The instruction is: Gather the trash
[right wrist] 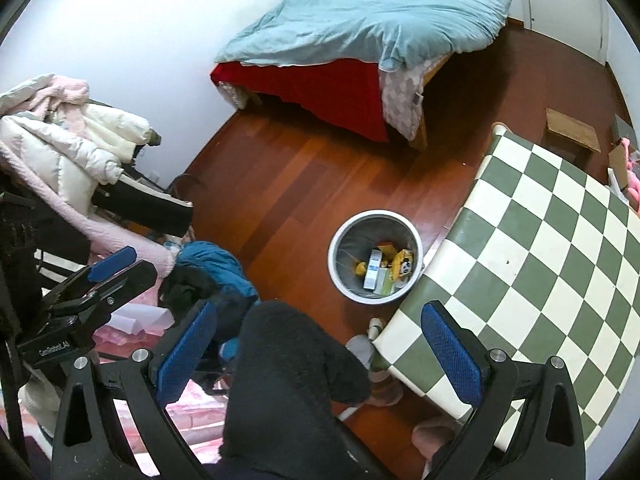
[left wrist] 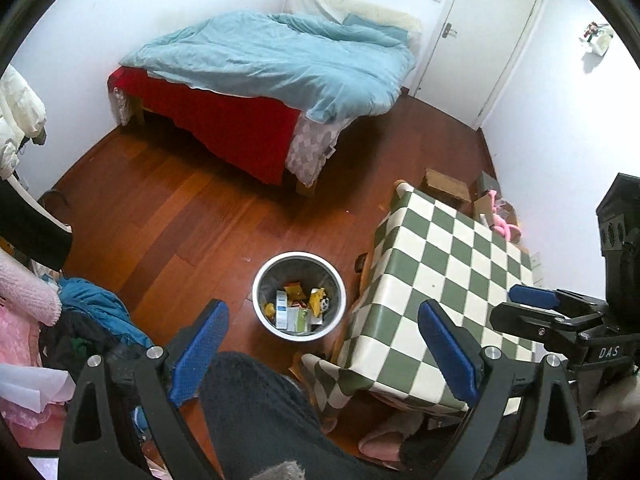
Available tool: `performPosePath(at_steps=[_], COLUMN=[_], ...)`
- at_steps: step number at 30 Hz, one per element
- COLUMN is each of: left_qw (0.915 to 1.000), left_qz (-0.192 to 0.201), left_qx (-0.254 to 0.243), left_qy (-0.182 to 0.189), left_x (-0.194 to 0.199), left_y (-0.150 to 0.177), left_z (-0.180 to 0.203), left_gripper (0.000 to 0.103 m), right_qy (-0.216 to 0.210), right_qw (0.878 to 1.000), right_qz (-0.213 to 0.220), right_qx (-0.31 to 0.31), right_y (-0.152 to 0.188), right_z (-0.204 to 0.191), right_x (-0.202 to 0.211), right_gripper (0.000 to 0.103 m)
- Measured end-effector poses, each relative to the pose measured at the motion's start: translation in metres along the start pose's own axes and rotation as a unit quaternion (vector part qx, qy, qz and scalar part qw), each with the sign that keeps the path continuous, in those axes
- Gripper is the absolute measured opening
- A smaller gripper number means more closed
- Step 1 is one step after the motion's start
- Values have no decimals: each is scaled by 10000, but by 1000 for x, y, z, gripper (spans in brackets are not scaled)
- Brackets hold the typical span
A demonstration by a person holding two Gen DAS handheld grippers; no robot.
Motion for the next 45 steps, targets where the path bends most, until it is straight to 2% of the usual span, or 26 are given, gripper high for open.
performPosePath(at_steps=[19, 21, 45], left_qw=[9997, 9997, 9988], left_qz=[72, 52, 14], left_qx=[-74, -88, -93], left_qy=[225, 221, 488], left_x=[17, 17, 18], left_y=[14, 16, 16], left_z=[13, 13, 24], left_gripper=[97, 103, 103], right_qy=[-75, -101, -190], right_qw=[9998, 9998, 9997], right_qz=[-59, -64, -80], right_qx=[186, 161, 164], right_y=[13, 15, 18], right_z=[-19, -17, -20], right_x=[7, 6, 17], right_gripper=[103, 103, 103])
Point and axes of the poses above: each gripper's, at about its wrist camera, not at the fingertips, and x roughly against the way its jaws point, z to its right, y to its underside, the point moved 10 cm from there along -x, roughly the way its jaws point, and after that the axes turned 10 degrees about -z, right-handed, at the moved point
